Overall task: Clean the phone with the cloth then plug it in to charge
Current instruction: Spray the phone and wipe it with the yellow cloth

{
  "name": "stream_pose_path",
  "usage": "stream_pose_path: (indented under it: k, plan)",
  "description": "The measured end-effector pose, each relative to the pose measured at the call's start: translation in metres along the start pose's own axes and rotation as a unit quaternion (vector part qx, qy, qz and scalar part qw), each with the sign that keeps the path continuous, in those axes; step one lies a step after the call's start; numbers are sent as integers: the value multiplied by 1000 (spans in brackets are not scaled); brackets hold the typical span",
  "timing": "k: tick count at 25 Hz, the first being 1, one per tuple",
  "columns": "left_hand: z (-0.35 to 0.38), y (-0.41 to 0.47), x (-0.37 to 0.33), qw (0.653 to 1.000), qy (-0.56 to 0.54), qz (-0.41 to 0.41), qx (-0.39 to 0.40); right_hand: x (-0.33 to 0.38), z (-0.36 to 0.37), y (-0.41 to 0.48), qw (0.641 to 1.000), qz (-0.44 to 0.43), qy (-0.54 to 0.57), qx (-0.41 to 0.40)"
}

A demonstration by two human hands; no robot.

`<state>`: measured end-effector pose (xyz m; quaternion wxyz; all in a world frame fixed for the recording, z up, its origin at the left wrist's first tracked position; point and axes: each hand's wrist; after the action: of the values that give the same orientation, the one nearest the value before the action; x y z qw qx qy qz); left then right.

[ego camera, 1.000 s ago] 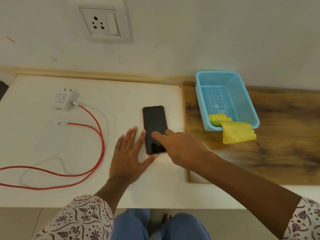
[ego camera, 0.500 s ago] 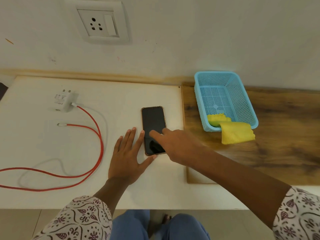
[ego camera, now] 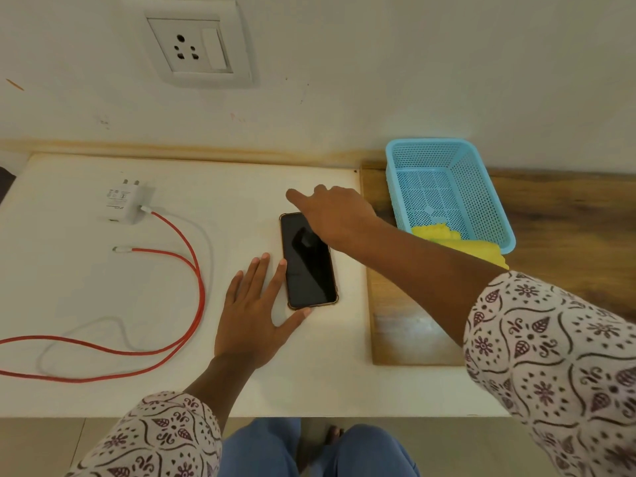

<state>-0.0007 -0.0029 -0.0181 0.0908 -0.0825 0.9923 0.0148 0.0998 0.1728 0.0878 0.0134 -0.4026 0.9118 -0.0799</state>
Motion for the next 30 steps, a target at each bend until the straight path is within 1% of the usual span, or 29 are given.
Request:
stream_pose_path:
  k: [3,4,6,7,8,10,11,12,13,15,17,19,21,23,26,30]
  plan:
    - [0,0,0,1000,0,1,2,-6,2,0,1000,9,21,-10]
    - [1,0,0,1000,0,1,1,-10,-1,-1,998,17,50,-22]
    - [1,0,0,1000,3,0,3,-22,-14,-3,986,47,147,-60]
    - [1,0,0,1000,4,0,4,-32,-24,-3,973,61,203,-96]
    - [1,0,0,1000,5,-1,4,-42,-34,-4,952,77,263,-139]
    - [0,0,-1,1000,4,-1,5,-67,-54,-3,893,125,368,-225]
    - [0,0,-1,1000,2,-2,5,-80,-64,-4,864,152,399,-266]
    - [0,0,-1,1000,2,-2,4,-93,-72,-4,841,175,413,-304]
    - [0,0,-1,1000,2,-3,4,-105,-78,-5,824,193,412,-336]
    - [-1,-1,-1,1000,1,-3,3,-123,-81,-8,808,214,399,-376]
    - [0,-1,-1,1000,-1,-3,4,-132,-73,-8,808,218,381,-392]
    - [0,0,-2,1000,-1,-3,5,-137,-60,-5,808,242,362,-397]
    - [0,0,-2,1000,0,-4,3,-141,-45,-1,795,274,370,-394]
    - [1,0,-1,1000,4,-6,2,-145,-30,-1,793,287,374,-385]
    - [1,-1,0,1000,7,-6,3,-149,-15,-4,811,264,356,-382]
    - [1,-1,0,1000,4,-4,0,-149,-15,-6,829,227,343,-379]
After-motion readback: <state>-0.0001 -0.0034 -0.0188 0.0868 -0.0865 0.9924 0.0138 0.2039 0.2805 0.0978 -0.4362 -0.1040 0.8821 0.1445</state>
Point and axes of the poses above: each hand's wrist, its own y-axis towards the middle knuckle, its own z-axis out of the palm, x = y × z, and after that the axes turned 6 degrees about y, right-handed
